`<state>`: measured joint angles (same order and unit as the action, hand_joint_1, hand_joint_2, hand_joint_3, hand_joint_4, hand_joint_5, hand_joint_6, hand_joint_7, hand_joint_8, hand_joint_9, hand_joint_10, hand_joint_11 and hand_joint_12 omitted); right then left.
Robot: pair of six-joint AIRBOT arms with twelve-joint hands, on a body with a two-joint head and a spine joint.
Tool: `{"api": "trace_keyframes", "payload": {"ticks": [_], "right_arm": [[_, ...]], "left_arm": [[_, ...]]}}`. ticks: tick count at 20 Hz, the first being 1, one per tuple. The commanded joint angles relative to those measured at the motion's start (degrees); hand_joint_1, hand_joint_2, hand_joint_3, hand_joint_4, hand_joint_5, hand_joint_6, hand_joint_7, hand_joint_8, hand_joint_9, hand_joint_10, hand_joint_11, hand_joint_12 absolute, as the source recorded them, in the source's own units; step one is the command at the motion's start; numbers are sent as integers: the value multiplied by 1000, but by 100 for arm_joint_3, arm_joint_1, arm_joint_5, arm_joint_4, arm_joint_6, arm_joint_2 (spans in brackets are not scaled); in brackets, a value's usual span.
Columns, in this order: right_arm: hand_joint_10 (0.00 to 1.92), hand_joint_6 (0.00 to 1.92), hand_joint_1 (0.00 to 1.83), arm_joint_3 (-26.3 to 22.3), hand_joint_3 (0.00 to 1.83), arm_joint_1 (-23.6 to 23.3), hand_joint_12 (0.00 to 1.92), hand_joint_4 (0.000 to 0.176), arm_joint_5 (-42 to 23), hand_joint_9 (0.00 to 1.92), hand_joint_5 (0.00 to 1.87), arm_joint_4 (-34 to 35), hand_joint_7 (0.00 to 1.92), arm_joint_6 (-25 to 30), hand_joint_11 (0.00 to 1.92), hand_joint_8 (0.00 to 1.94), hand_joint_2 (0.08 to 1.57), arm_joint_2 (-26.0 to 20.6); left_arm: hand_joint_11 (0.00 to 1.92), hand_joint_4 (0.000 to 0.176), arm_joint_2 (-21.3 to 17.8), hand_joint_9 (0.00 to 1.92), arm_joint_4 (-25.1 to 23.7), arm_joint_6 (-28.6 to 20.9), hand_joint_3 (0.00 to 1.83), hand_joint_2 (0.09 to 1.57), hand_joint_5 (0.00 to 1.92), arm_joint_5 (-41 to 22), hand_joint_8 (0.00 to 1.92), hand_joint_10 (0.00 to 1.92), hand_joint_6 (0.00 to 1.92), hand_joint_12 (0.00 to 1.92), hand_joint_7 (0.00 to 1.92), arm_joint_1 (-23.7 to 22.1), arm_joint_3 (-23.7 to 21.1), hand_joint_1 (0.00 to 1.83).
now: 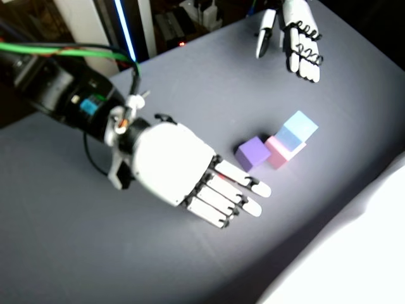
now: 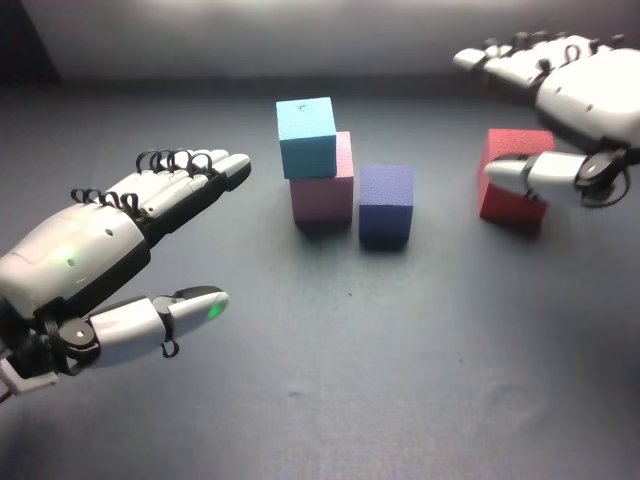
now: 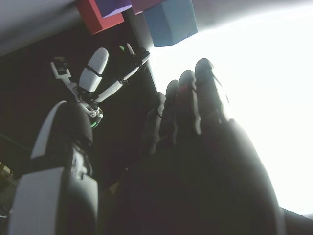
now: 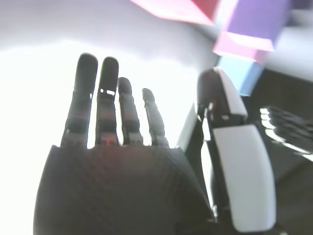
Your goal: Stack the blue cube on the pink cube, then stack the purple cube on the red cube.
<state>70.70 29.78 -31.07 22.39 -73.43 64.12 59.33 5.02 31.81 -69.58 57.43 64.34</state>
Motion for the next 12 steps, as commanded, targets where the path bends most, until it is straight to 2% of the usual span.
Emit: {"api": "trace_keyframes", "payload": {"ticks": [1, 2, 3, 4, 6, 7, 8, 10, 12], "right_arm": [[166, 0, 694, 32, 0, -51, 1471, 11, -484, 0, 0, -48, 2, -49, 0, 0, 1238, 3], [166, 0, 694, 48, 0, -73, 1471, 11, -403, 0, 0, -48, 2, -151, 0, 0, 1238, 30], [47, 0, 699, 87, 0, -102, 1285, 0, -326, 16, 0, -29, 0, -244, 0, 0, 1213, 129], [9, 0, 696, 156, 0, -138, 1082, 0, -245, 2, 0, 18, 0, -315, 0, 0, 1206, 233], [18, 0, 711, 285, 0, -166, 988, 0, -121, 39, 0, 61, 0, -321, 0, 0, 1171, 376], [25, 0, 715, 292, 0, -166, 1011, 0, -113, 54, 0, 65, 0, -321, 0, 0, 1162, 382], [51, 0, 688, 292, 0, -168, 1272, 0, -113, 81, 0, 65, 36, -321, 0, 6, 1158, 382], [63, 0, 746, 490, 0, -185, 1257, 0, 30, 87, 0, 193, 53, -321, 0, 6, 1145, 570], [70, 0, 717, 671, 1, -200, 1210, 0, 132, 90, 0, 317, 57, -321, 0, 4, 1155, 736]], "left_arm": [[0, 40, -2, 0, 70, -14, 0, 1334, 0, -767, 0, 0, 0, 0, 0, 24, 0, 569], [0, 40, -6, 0, 92, -13, 0, 1334, 0, -781, 0, 0, 0, 0, 0, 54, -6, 569], [0, 57, -5, 0, 101, -14, 0, 1328, 0, -786, 0, 0, 0, 0, 0, 62, -7, 562], [0, 56, -4, 0, 106, -14, 0, 1330, 0, -787, 0, 0, 0, 0, 0, 67, -7, 578], [0, 57, -1, 0, 113, -14, 0, 1333, 0, -786, 0, 0, 0, 0, 0, 74, -7, 587], [0, 58, -1, 0, 114, -14, 0, 1331, 0, -786, 0, 0, 0, 0, 0, 74, -7, 586], [0, 56, -1, 0, 114, -14, 0, 1326, 0, -786, 0, 0, 0, 0, 0, 74, -7, 612], [0, 60, 3, 0, 126, -14, 0, 1326, 0, -785, 0, 0, 0, 0, 0, 78, -2, 610], [0, 66, 3, 0, 129, -14, 0, 1324, 0, -782, 0, 0, 0, 0, 0, 80, 2, 606]]}}
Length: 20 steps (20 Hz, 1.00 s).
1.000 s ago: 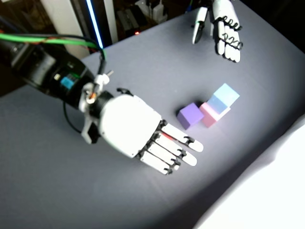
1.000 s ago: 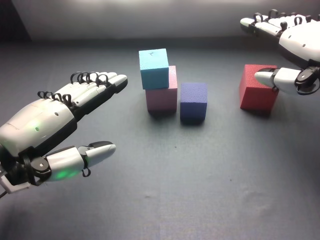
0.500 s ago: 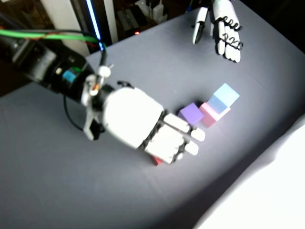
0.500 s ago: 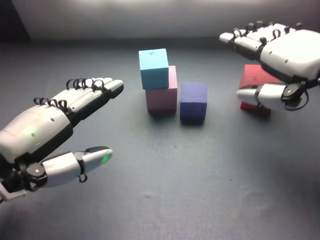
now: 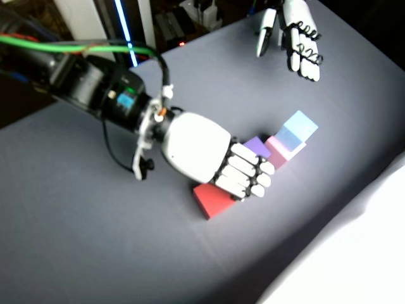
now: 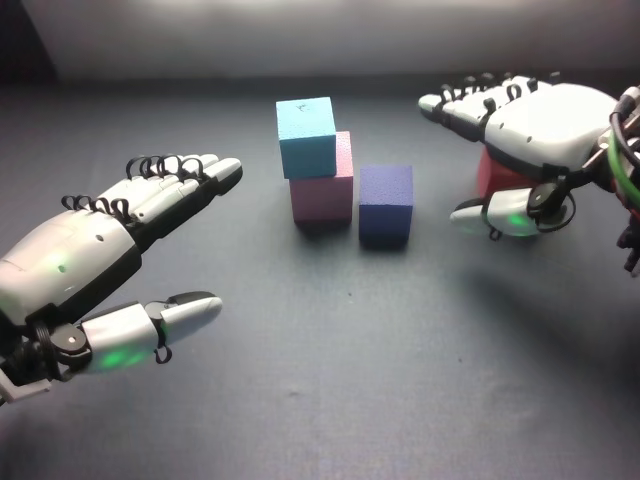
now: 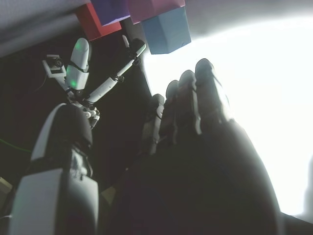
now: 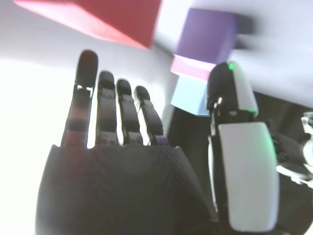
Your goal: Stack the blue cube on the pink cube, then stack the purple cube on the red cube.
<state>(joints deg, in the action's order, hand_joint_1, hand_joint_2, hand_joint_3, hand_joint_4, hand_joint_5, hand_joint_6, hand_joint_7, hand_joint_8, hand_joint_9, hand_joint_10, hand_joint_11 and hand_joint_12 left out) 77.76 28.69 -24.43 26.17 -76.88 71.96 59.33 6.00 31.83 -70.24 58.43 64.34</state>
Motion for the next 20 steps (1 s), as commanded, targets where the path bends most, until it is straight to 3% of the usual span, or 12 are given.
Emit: {"api": "trace_keyframes", "payload": {"ticks": [1, 4, 7, 8, 9, 11, 12, 16, 17, 18, 19, 20], "right_arm": [[81, 0, 701, 42, 0, -111, 1189, 0, -471, 105, 0, 2, 71, 24, 0, 6, 1150, 24], [112, 0, 677, 258, 0, -196, 1438, 0, -307, 85, 0, 101, 46, 24, 0, 6, 1141, 254], [260, 0, 675, 364, 0, -233, 1342, 0, -233, 59, 0, 152, 91, 24, 0, 4, 1136, 402], [301, 0, 682, 366, 0, -239, 1238, 0, -225, 49, 0, 152, 112, 24, 0, 5, 1121, 427], [410, 0, 677, 362, 0, -250, 1238, 0, -221, 25, 0, 142, 135, 24, 0, 2, 1104, 454], [516, 0, 653, 326, 0, -287, 1313, 0, -210, 4, 0, 19, 124, 24, 0, 4, 1113, 481], [456, 0, 568, 297, 6, -312, 1266, 0, -210, 0, 0, -48, 99, 24, 0, 0, 1128, 482], [893, 0, 615, 283, 0, -348, 1607, 0, -128, 0, 0, -151, 182, 16, 0, 28, 1115, 527], [642, 0, 650, 308, 0, -348, 1341, 0, -93, 14, 0, -151, 182, -15, 0, 13, 1090, 567], [611, 2, 675, 351, 0, -348, 1324, 0, -30, 27, 8, -150, 195, -40, 0, 12, 1082, 622], [611, 2, 675, 388, 0, -348, 1324, 0, 18, 27, 8, -149, 195, -42, 0, 12, 1082, 657], [594, 18, 659, 460, 1, -348, 1545, 0, 105, 65, 68, -124, 253, -42, 0, 23, 1089, 717]], "left_arm": [[0, 67, 5, 0, 32, -16, 0, 1326, 0, -715, 0, 0, 0, 0, 0, -20, 5, 607], [0, 61, 19, 0, 33, -16, 0, 1328, 0, -688, 0, 0, 0, 0, 0, -20, 16, 618], [0, 65, 29, 0, 33, -17, 0, 1330, 0, -667, 0, 0, 0, 0, 0, -20, 27, 607], [0, 53, 29, 0, 33, -17, 1, 1332, 0, -665, 0, 0, 0, 0, 0, -20, 27, 623], [0, 66, 29, 0, 33, -17, 0, 1327, 0, -665, 0, 0, 0, 0, 0, -20, 27, 604], [0, 68, 30, 0, 33, -20, 0, 1323, 0, -665, 0, 0, 0, 0, 0, -20, 27, 600], [0, 51, 30, 0, 33, -20, 0, 1327, 0, -665, 0, 0, 0, 0, 0, -20, 26, 630], [0, 52, 31, 0, 39, -23, 0, 1322, 0, -660, 0, 0, 0, 0, 0, -19, 24, 602], [0, 67, 31, 0, 39, -23, 0, 1317, 0, -663, 0, 0, 0, 0, 0, -19, 24, 592], [0, 76, 31, 0, 39, -24, 0, 1313, 0, -665, 0, 0, 0, 0, 0, -19, 24, 595], [0, 76, 31, 0, 39, -25, 0, 1313, 0, -667, 0, 0, 0, 0, 0, -19, 24, 595], [0, 73, 33, 0, 39, -25, 0, 1308, 0, -667, 0, 0, 0, 0, 0, -20, 25, 608]]}}
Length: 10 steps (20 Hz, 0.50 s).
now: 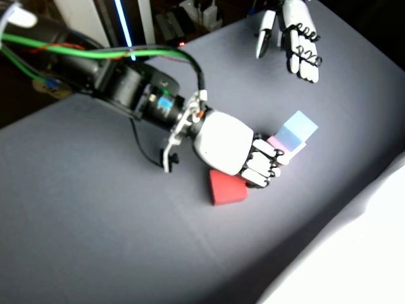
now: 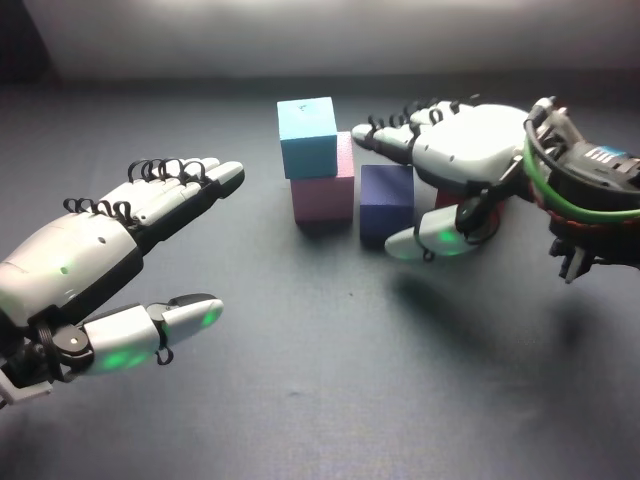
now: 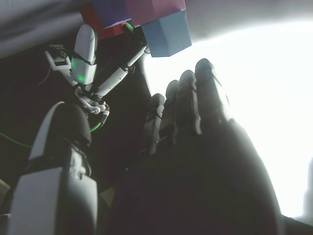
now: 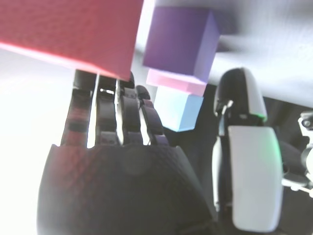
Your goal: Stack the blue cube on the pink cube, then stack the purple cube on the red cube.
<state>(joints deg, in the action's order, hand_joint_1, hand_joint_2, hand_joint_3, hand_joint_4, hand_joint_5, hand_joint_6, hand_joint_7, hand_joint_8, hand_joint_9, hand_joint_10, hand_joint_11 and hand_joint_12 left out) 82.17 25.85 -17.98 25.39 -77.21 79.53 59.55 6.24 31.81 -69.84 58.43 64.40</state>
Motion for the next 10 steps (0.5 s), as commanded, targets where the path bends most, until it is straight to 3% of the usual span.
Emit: {"api": "trace_keyframes", "payload": {"ticks": [1, 2, 3, 4, 6, 8, 10], "right_arm": [[594, 18, 659, 77, 1, -64, 1545, 0, -483, 65, 68, -19, 253, -9, 0, 23, 1089, -1], [770, 141, 778, 138, 5, -64, 1694, 0, -412, 295, 539, -1, 616, -9, 117, 111, 1170, 42], [770, 141, 778, 187, 5, -64, 1694, 0, -361, 295, 539, 1, 616, -9, 117, 111, 1170, 83], [1807, 1049, 1142, 273, 0, -64, 1912, 0, -271, 982, 862, 6, 990, -9, 1020, 1795, 1171, 155], [1916, 1228, 1120, 368, 7, -64, 1921, 0, -186, 1217, 808, 33, 1068, -9, 1331, 1935, 1201, 215], [1921, 1281, 1106, 385, 6, -65, 1921, 0, -183, 1379, 774, 51, 1201, -9, 1480, 1941, 1220, 218], [1921, 1363, 1088, 345, 8, -119, 1921, 0, -251, 1478, 720, 52, 1294, -9, 1566, 1941, 1251, 217]], "left_arm": [[0, 73, 11, 0, 15, -23, 0, 1308, 0, -706, 0, 0, 0, 0, 0, -20, 19, 608], [0, 68, 11, 0, 15, -25, 0, 1311, 0, -705, 0, 0, 0, 0, 0, -22, 21, 610], [0, 68, 11, 0, 15, -28, 0, 1311, 0, -705, 0, 0, 0, 0, 0, -22, 21, 610], [0, 69, 11, 0, 15, -32, 0, 1311, 0, -705, 0, 0, 0, 0, 0, -22, 22, 623], [0, 64, 11, 0, 15, -35, 0, 1312, 0, -706, 0, 0, 0, 0, 0, -23, 26, 616], [0, 60, 11, 0, 14, -40, 0, 1310, 0, -709, 0, 0, 0, 0, 0, -21, 26, 612], [0, 74, 13, 0, 14, -45, 1, 1314, 0, -712, 0, 0, 0, 0, 0, -18, 29, 591]]}}
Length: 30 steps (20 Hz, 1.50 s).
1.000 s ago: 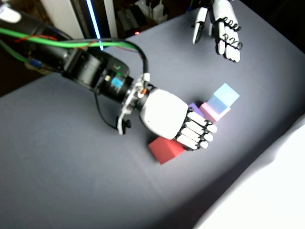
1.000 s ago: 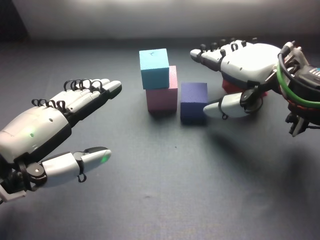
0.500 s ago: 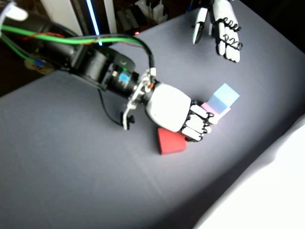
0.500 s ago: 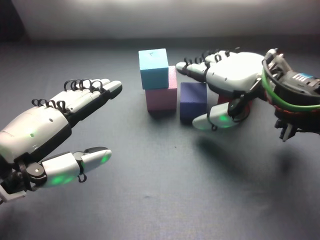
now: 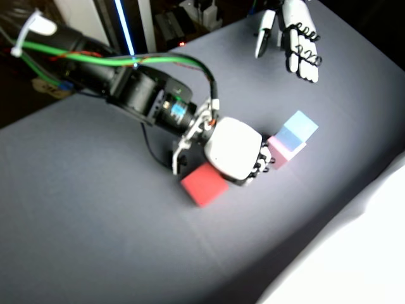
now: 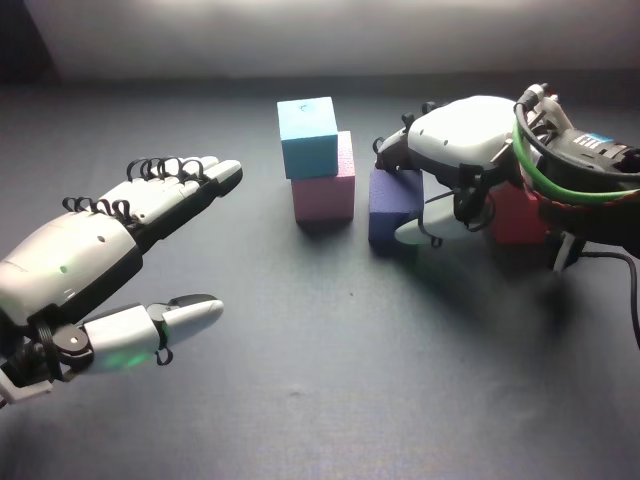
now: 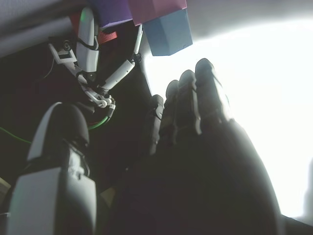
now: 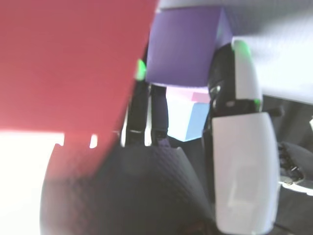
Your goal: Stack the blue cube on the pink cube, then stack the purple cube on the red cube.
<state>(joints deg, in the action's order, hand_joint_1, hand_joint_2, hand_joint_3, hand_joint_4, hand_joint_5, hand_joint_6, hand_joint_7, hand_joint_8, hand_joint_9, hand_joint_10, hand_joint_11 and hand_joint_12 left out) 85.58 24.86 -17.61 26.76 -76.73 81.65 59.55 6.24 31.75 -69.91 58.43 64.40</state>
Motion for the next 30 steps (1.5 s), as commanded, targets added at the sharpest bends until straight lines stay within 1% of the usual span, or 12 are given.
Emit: {"api": "trace_keyframes", "payload": {"ticks": [1, 3, 7, 8, 13, 15, 21, 23, 24, 26, 29, 30], "right_arm": [[1921, 1363, 1088, -70, 8, -45, 1921, 0, -369, 1478, 720, -89, 1294, -57, 1566, 1941, 1251, 5], [1921, 1367, 1085, -265, 5, -85, 1921, 0, -556, 1349, 714, -162, 1129, -57, 1463, 1941, 1255, -50], [1921, 1386, 1084, -867, 3, -169, 1921, 0, -1109, 1540, 703, -432, 1292, -57, 1618, 1941, 1263, -640], [1921, 1372, 1088, -1066, 0, -169, 1921, 0, -1317, 1450, 714, -525, 1162, -56, 1542, 1941, 1259, -822], [1921, 1385, 1083, -1698, 0, -169, 1921, 0, -1997, 1679, 706, -795, 1390, -56, 1741, 1941, 1265, -1344], [1921, 1447, 1066, -1879, 5, -169, 1921, 0, -2204, 1667, 667, -866, 1347, -55, 1751, 1941, 1285, -1521], [1921, 1336, 1100, -2009, 0, -103, 1921, 0, -2389, 1714, 739, -826, 1470, -55, 1766, 1941, 1246, -1846], [1921, 1376, 1087, -1972, 3, -29, 1921, 0, -2387, 1703, 714, -719, 1466, -55, 1773, 1941, 1259, -1856], [1608, 1288, 1179, -1948, 0, 12, 1857, 0, -2388, 1081, 653, -643, 959, -55, 1076, 1593, 1259, -1859], [1899, 1389, 1088, -1919, 1, 79, 1918, 0, -2389, 1193, 704, -541, 1024, -55, 1275, 1793, 1265, -1880], [1919, 1401, 1080, -1905, 0, 161, 1921, 0, -2424, 1194, 701, -396, 974, -55, 1299, 1865, 1268, -1942], [1756, 1310, 1163, -1899, 1, 191, 1921, 0, -2432, 1049, 616, -356, 806, -55, 1115, 1693, 1289, -1960]], "left_arm": [[0, 74, 15, 0, 14, -38, 1, 1314, 0, -707, 0, 0, 0, 0, 0, -18, 27, 591], [0, 68, 14, 0, 15, -40, 1, 1312, 0, -711, 0, 0, 0, 0, 0, -18, 21, 598], [0, 42, 9, 0, 41, -41, 7, 1331, 0, -727, 0, 0, 0, 0, 0, -5, -12, 614], [0, 40, 8, 0, 58, -42, 6, 1330, 0, -739, 0, 0, 0, 0, 0, 12, -16, 613], [0, 50, -12, 0, 110, -42, 4, 1330, 0, -790, 0, 0, 0, 0, 0, 68, -54, 575], [0, 53, -14, 0, 133, -42, 4, 1332, 0, -814, 0, 0, 0, 0, 0, 91, -64, 572], [0, 41, -39, 0, 182, -41, 3, 1340, 0, -894, 0, 0, 0, 0, 0, 153, -102, 596], [0, 68, -43, 0, 184, -41, 0, 1334, 0, -896, 0, 0, 0, 0, 0, 155, -107, 598], [0, 65, -47, 0, 184, -41, 0, 1333, 0, -897, 0, 0, 0, 0, 0, 158, -110, 621], [0, 66, -54, 0, 187, -41, 0, 1324, 0, -908, 0, 0, 0, 0, 0, 171, -117, 645], [0, 49, -59, 0, 203, -40, 0, 1320, 0, -927, 0, 0, 0, 0, 0, 185, -126, 660], [0, 50, -61, 0, 206, -40, 0, 1319, 0, -929, 0, 0, 0, 0, 0, 187, -127, 659]]}}
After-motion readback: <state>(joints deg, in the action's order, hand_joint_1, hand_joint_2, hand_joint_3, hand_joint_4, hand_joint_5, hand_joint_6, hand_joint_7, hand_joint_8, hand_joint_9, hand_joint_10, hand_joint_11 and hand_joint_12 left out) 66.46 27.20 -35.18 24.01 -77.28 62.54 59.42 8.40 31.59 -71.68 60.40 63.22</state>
